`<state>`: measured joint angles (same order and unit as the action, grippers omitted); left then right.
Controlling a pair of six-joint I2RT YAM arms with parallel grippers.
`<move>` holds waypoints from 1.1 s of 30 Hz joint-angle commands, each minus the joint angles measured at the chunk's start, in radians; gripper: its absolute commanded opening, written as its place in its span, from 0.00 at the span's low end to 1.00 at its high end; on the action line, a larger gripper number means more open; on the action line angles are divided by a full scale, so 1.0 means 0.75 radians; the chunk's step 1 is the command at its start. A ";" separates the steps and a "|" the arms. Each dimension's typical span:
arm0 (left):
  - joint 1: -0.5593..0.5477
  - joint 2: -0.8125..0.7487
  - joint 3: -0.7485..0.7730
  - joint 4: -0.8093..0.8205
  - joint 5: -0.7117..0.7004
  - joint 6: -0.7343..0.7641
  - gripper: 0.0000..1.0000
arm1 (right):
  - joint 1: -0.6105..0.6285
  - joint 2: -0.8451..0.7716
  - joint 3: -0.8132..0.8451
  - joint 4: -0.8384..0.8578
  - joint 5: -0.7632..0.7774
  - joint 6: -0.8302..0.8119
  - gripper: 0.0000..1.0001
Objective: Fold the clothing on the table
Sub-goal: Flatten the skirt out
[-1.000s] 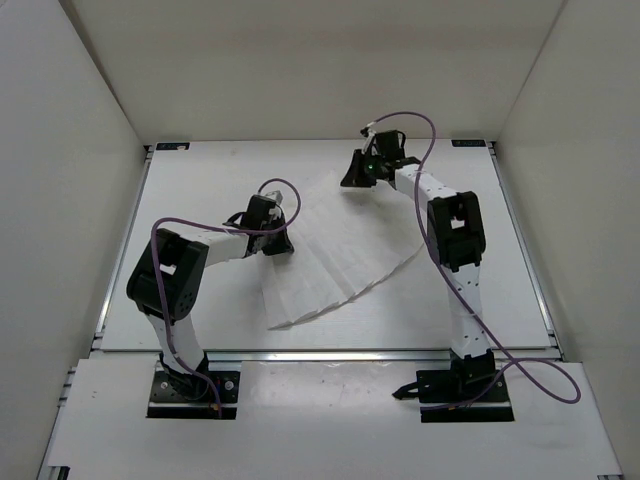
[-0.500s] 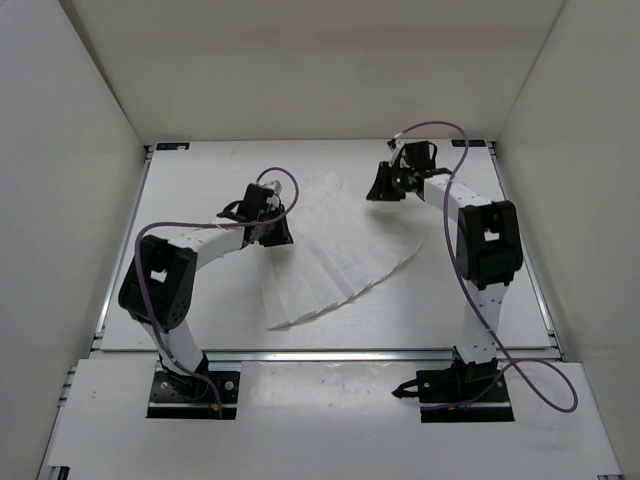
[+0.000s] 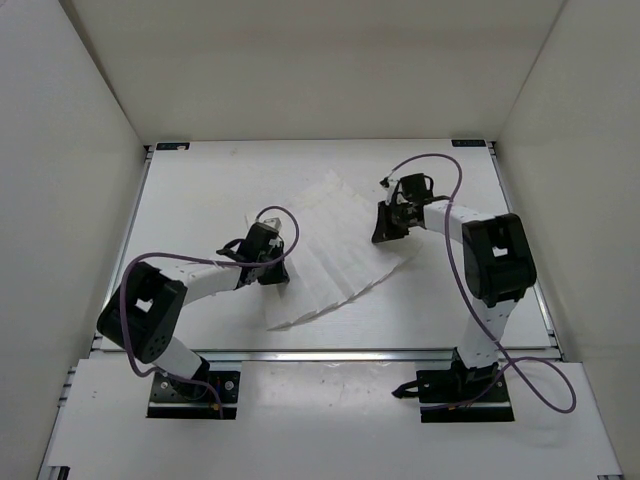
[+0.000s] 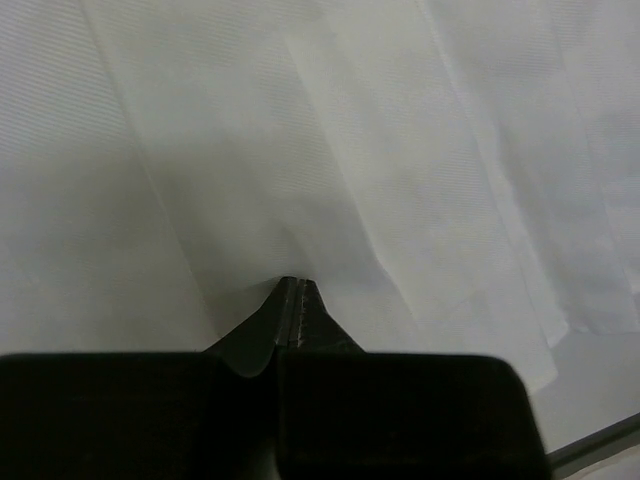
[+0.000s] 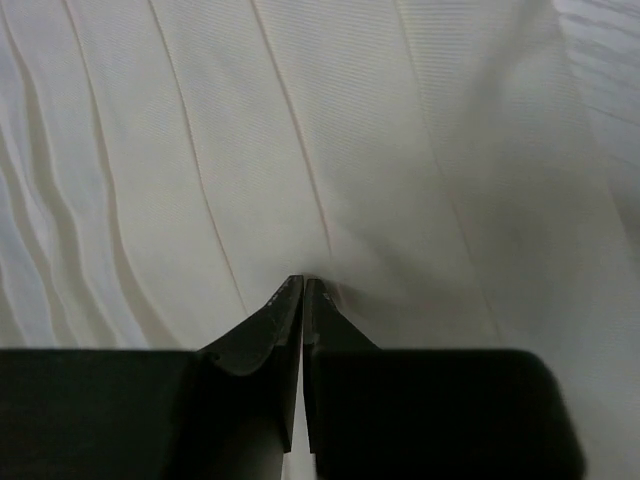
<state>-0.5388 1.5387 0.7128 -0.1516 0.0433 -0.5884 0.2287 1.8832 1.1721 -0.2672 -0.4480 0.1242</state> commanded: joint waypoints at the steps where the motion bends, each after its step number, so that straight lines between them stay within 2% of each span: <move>1: -0.022 -0.055 -0.042 0.026 -0.054 -0.029 0.00 | 0.081 0.094 0.098 -0.106 0.066 -0.121 0.01; 5: 0.027 0.028 0.003 -0.031 -0.054 -0.003 0.00 | 0.110 0.109 0.096 -0.141 0.058 -0.133 0.00; 9: 0.084 0.124 0.125 -0.094 -0.084 0.062 0.00 | 0.100 0.064 0.014 -0.098 0.010 -0.070 0.00; 15: 0.219 0.247 0.322 -0.155 -0.048 0.179 0.00 | 0.157 0.007 -0.090 -0.124 0.061 -0.067 0.00; 19: 0.238 0.372 0.504 -0.237 0.024 0.255 0.00 | 0.172 -0.099 -0.190 -0.165 0.072 -0.033 0.00; 23: 0.207 0.388 0.532 -0.236 0.008 0.257 0.00 | 0.147 -0.240 -0.317 -0.128 0.033 -0.002 0.00; 27: 0.191 0.376 0.534 -0.250 0.020 0.261 0.00 | 0.092 -0.259 -0.254 -0.167 0.031 -0.022 0.01; 33: 0.195 0.317 0.500 -0.309 0.024 0.290 0.00 | 0.010 -0.161 -0.054 -0.206 0.014 -0.053 0.00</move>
<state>-0.3885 1.8339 1.0985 -0.3252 0.0532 -0.3946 0.2600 1.7329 1.0512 -0.4240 -0.4412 0.1040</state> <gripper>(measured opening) 0.027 0.001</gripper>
